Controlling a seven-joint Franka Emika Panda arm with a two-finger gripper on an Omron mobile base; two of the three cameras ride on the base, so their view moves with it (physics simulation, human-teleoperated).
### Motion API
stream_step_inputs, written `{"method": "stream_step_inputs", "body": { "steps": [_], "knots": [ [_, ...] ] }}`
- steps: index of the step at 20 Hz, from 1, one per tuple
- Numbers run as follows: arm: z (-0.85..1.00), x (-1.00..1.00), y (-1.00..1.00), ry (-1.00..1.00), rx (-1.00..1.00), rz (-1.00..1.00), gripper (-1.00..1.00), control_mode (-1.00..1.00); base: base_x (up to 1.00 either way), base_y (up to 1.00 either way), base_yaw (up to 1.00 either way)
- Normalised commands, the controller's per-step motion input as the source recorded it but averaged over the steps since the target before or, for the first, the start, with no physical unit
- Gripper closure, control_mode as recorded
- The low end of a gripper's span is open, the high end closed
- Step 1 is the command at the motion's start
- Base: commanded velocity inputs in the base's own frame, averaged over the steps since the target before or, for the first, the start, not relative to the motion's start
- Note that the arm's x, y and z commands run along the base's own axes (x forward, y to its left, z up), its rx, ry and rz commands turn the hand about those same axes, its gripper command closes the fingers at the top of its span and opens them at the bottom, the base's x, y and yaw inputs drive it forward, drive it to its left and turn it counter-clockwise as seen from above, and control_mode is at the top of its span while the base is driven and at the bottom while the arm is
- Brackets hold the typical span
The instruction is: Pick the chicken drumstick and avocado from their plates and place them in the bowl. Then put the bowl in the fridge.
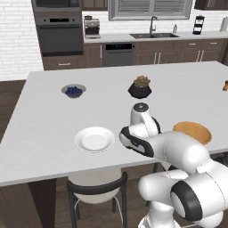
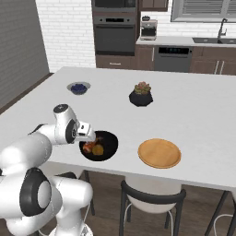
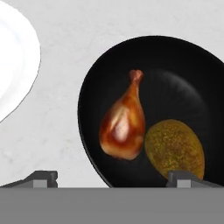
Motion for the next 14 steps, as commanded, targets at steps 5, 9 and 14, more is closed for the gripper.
{"method": "stream_step_inputs", "body": {
  "steps": [5,9,14],
  "knots": [
    [-0.14,-0.01,0.15,0.07,0.0,0.02,-1.0,-1.0,0.0,0.0,0.0],
    [-0.31,-0.16,0.05,0.01,-0.03,0.09,-1.0,-1.0,0.0,0.0,0.0],
    [-0.35,-0.03,0.0,0.01,-0.03,0.11,-1.0,-1.0,0.0,0.0,0.0]
  ]
}}
